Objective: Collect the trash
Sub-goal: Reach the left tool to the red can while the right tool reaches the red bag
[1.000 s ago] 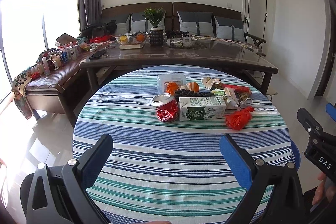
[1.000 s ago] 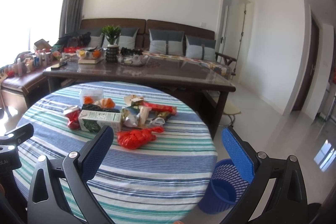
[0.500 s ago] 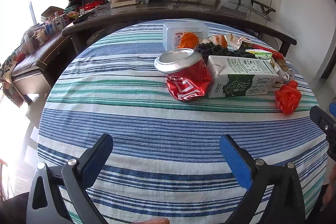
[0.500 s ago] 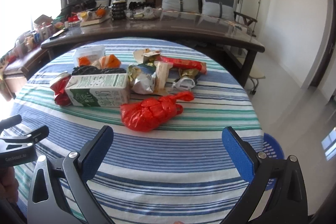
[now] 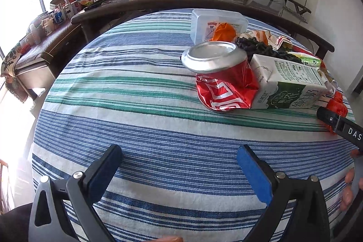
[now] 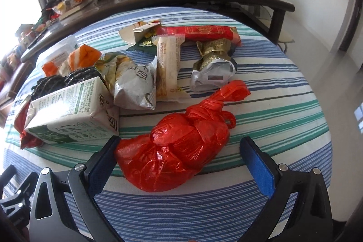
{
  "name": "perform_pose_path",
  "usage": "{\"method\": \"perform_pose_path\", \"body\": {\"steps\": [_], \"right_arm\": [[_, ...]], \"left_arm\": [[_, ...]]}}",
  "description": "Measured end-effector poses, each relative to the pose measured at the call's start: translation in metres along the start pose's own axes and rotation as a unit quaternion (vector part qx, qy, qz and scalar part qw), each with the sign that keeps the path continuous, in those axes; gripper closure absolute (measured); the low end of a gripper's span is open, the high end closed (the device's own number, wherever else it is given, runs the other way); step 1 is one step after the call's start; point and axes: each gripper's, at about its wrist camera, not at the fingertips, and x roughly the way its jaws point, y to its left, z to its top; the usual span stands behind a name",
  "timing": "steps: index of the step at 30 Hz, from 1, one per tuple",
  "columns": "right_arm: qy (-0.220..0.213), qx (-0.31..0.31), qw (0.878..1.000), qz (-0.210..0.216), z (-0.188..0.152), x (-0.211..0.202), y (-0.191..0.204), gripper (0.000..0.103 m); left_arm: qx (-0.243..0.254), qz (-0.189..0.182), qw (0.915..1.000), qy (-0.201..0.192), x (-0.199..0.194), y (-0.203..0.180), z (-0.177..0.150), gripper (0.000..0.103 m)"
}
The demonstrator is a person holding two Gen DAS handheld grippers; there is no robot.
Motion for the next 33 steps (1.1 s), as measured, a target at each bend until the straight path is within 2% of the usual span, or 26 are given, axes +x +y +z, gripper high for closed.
{"method": "perform_pose_path", "body": {"steps": [5,15,19,22,26,28,33], "right_arm": [[0.003,-0.019,1.000,-0.018,-0.009,-0.007,-0.026,0.001],[0.015,-0.029,0.999,-0.017,-0.035,-0.033,-0.073,0.000],[0.000,-0.028,0.999,-0.021,-0.037,-0.034,-0.070,0.000],[-0.005,-0.031,0.999,-0.021,-0.036,-0.033,-0.067,0.000],[-0.006,-0.031,0.999,-0.020,-0.035,-0.031,-0.066,0.000],[-0.007,-0.031,0.999,-0.020,-0.035,-0.031,-0.066,0.000],[-0.007,-0.031,0.999,-0.019,-0.035,-0.031,-0.066,0.000]], "left_arm": [[0.000,0.000,1.0000,0.000,0.000,0.000,0.000,0.000],[0.004,-0.005,1.0000,0.000,0.002,0.001,0.002,0.000],[0.030,-0.054,0.9981,0.001,0.008,-0.009,0.014,0.000],[0.027,-0.084,0.9961,-0.007,0.013,-0.015,0.029,0.000],[0.004,-0.063,0.9980,-0.007,0.023,-0.004,0.042,0.000],[-0.015,-0.061,0.9980,-0.007,0.025,0.013,0.043,0.000],[-0.038,-0.015,0.9991,0.004,0.019,0.063,0.032,0.000]]}}
